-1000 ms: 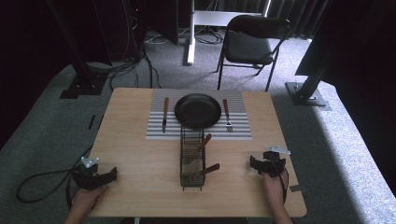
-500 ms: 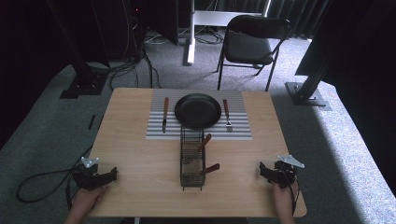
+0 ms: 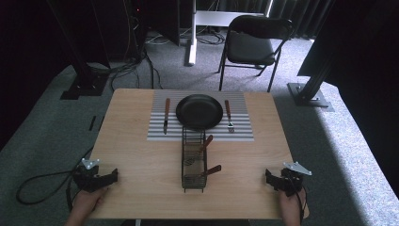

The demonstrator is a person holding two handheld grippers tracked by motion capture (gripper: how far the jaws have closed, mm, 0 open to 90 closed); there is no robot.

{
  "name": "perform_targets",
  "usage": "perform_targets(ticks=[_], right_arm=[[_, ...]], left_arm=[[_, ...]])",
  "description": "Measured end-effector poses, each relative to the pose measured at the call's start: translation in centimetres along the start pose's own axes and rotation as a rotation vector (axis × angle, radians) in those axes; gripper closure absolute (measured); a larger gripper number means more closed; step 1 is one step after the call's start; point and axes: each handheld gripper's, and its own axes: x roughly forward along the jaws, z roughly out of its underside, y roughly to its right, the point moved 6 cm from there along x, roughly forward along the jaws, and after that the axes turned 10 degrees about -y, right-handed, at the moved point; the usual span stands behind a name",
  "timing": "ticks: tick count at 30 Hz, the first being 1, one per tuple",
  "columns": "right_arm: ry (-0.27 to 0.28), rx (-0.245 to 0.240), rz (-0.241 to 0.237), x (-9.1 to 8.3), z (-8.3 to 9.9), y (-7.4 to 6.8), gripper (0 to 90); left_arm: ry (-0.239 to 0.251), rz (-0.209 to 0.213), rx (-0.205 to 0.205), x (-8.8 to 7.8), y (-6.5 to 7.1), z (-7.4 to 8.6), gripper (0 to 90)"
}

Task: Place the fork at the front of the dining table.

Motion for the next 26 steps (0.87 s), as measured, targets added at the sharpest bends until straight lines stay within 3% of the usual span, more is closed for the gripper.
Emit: perform_targets(ticks=[4,10,14,22,26], right_arm=[[-0.015,0.023,0.003,-0.4,0.7,0.8,12.3],[-0.035,0.116,0.11,-0.9,1.6,2.3,12.5],[-0.035,0.115,0.112,-0.8,1.4,2.3,12.3],[-0.037,-0.026,0.009,-0.3,0.8,0.7,12.7],[-0.037,-0.029,0.005,-0.3,0.8,0.6,12.7]], left_arm=[[0.0,0.0,0.0,0.0,0.0,0.0,1.1],[0.0,0.0,0.0,0.0,0.0,0.0,1.1],[0.0,0.0,0.0,0.0,0.0,0.0,1.1],[0.0,0.0,0.0,0.0,0.0,0.0,1.1],[0.0,0.0,0.0,0.0,0.0,0.0,1.1]])
